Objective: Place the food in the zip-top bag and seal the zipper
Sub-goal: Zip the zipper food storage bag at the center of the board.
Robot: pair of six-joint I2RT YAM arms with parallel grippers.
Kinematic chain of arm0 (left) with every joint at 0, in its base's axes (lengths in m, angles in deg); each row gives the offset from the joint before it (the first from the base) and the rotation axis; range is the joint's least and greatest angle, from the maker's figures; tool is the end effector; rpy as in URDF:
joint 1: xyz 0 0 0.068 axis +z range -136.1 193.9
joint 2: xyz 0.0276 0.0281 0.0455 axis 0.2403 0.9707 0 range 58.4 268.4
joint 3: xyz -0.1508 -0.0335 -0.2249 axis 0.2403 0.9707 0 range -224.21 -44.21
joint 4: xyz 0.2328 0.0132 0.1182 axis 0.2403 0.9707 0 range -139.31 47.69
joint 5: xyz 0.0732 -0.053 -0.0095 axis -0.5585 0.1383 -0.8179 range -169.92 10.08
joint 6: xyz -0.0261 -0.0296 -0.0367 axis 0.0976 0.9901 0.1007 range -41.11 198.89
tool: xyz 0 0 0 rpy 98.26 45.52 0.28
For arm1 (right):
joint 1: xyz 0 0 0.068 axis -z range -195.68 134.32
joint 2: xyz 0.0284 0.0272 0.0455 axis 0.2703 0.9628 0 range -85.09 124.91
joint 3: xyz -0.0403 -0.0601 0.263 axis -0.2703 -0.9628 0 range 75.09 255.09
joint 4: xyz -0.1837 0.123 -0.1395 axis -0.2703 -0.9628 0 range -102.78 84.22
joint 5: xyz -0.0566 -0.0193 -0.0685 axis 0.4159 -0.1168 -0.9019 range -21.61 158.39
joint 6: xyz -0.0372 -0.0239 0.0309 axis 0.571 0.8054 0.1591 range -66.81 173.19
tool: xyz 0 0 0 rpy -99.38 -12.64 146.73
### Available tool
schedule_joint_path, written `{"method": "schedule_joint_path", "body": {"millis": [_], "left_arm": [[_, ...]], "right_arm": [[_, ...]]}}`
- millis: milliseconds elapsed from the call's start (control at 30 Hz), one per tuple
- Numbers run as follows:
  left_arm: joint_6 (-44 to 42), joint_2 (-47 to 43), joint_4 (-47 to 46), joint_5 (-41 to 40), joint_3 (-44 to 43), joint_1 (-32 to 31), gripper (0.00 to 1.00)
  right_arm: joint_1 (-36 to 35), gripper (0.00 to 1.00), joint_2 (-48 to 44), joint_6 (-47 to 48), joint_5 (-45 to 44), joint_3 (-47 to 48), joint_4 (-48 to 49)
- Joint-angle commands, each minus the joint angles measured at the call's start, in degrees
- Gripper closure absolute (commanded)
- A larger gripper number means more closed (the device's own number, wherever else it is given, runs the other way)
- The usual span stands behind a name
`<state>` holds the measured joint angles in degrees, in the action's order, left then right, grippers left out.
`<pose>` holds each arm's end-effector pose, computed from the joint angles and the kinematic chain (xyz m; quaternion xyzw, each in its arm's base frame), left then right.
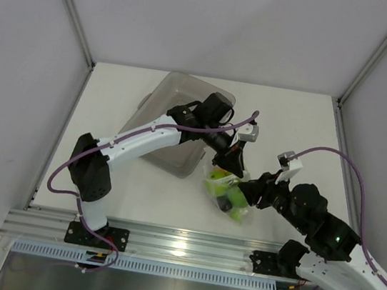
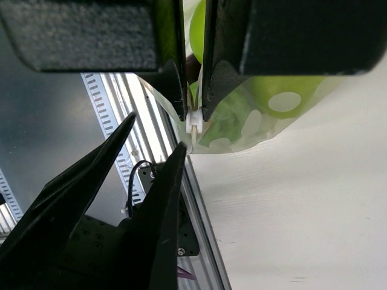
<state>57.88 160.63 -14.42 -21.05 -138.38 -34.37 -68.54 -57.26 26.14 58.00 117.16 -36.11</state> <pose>0.2399 -0.3146 0.3336 0.6153 0.5455 -0.5199 0.2316 0.0739 0.0870 0.3249 -0.1246 0.7879 0.3290 0.5054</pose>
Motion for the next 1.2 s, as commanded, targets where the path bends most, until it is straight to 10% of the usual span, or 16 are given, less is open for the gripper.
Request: {"method": "schedule_joint_path", "body": {"millis": [0, 1167], "left_arm": [[-1.13, -2.04, 0.52, 1.77, -3.21, -1.03, 0.99], [-6.93, -2.92, 8.96, 6.17, -3.65, -1.12, 0.99]], "right_arm": [[0.30, 0.55, 3.80, 2.52, 0.99, 2.84, -1.58], [4.35, 0.41, 8.02, 5.86, 13.03, -1.45, 5.80]]}}
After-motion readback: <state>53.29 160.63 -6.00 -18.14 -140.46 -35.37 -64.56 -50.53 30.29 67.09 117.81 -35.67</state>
